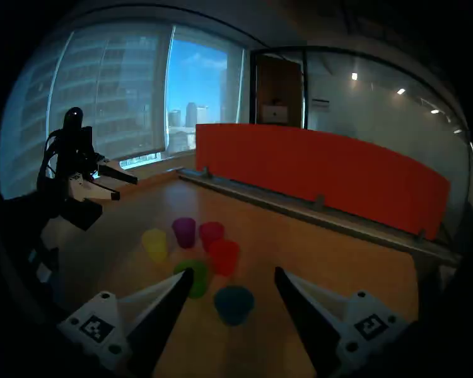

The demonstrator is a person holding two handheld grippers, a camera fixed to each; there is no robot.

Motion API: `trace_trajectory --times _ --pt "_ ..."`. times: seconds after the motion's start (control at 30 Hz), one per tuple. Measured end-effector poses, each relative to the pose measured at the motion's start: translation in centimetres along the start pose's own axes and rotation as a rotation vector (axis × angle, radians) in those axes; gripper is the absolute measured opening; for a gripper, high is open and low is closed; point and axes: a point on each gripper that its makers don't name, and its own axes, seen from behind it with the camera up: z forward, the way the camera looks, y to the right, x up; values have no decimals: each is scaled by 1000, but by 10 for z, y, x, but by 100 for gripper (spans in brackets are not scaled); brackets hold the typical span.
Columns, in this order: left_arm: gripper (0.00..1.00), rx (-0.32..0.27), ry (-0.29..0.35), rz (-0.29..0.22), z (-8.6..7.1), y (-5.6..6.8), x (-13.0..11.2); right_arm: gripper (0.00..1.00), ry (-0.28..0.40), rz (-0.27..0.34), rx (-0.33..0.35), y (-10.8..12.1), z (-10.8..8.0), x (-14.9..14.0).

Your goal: Pour water

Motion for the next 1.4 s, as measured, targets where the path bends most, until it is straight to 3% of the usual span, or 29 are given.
trace_trajectory --times 0.8,1.4 --pt "97 -15 -113 25 43 9 -56 100 -78 -34 -2 5 36 -52" --pt "97 -28 -194 31 67 24 -94 100 -117 -25 13 11 60 -80"
